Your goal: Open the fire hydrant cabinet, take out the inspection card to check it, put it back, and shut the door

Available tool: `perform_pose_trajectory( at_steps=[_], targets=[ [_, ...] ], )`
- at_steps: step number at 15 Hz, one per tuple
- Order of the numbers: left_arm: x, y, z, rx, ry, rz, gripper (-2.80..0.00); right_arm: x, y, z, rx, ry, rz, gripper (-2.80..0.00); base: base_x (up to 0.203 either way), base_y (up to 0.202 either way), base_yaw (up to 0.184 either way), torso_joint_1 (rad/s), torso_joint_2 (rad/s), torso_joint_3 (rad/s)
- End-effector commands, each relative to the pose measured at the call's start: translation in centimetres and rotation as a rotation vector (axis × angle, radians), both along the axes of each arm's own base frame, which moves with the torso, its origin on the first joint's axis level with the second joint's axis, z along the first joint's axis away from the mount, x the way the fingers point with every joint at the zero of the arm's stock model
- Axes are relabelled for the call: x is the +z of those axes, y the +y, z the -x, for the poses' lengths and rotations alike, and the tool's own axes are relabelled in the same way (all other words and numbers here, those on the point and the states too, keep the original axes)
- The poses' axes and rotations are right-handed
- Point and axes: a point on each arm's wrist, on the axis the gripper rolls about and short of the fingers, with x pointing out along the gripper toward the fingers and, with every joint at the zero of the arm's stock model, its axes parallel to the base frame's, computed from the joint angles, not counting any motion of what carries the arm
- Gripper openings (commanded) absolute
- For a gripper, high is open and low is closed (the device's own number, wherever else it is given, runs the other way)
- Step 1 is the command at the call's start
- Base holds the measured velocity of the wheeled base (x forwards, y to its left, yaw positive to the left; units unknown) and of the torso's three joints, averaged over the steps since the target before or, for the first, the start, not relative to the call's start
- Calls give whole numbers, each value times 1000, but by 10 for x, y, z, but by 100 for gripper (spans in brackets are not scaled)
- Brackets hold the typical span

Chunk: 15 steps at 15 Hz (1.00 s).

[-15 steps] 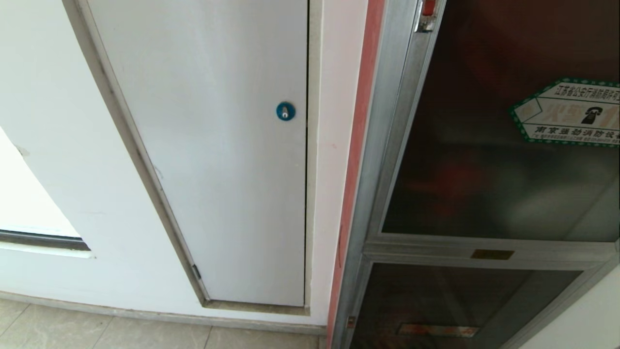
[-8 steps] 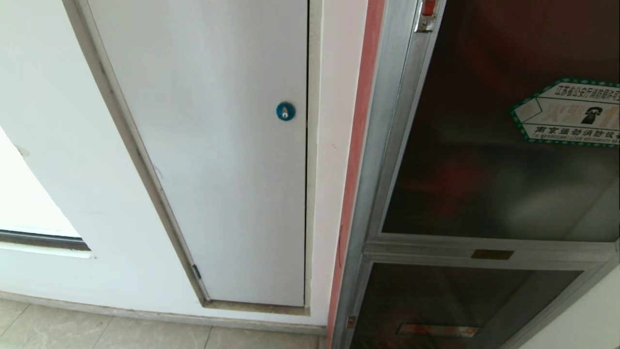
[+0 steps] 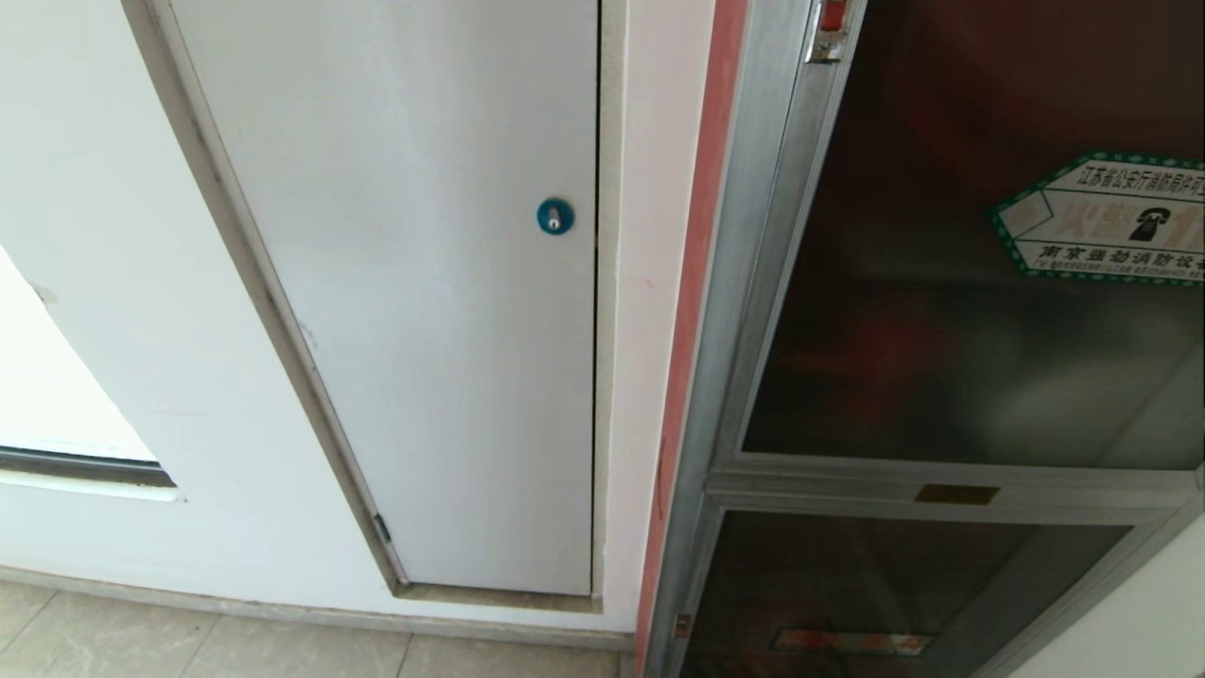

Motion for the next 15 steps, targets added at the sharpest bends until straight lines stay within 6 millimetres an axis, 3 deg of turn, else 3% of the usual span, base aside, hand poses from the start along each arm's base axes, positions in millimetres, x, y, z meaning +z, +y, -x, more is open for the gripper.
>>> perform_pose_trajectory(
  at_steps=[1,15],
  targets=[
    [-5,0,-1,1,18,1,-280,-8,0,-3,-21,-7,3,-280,0,0,0,0,0,0],
    [-5,0,-1,1,17,1,-280,-49,-3,-25,-167,27,145,-280,0,0,0,0,0,0]
  ],
)
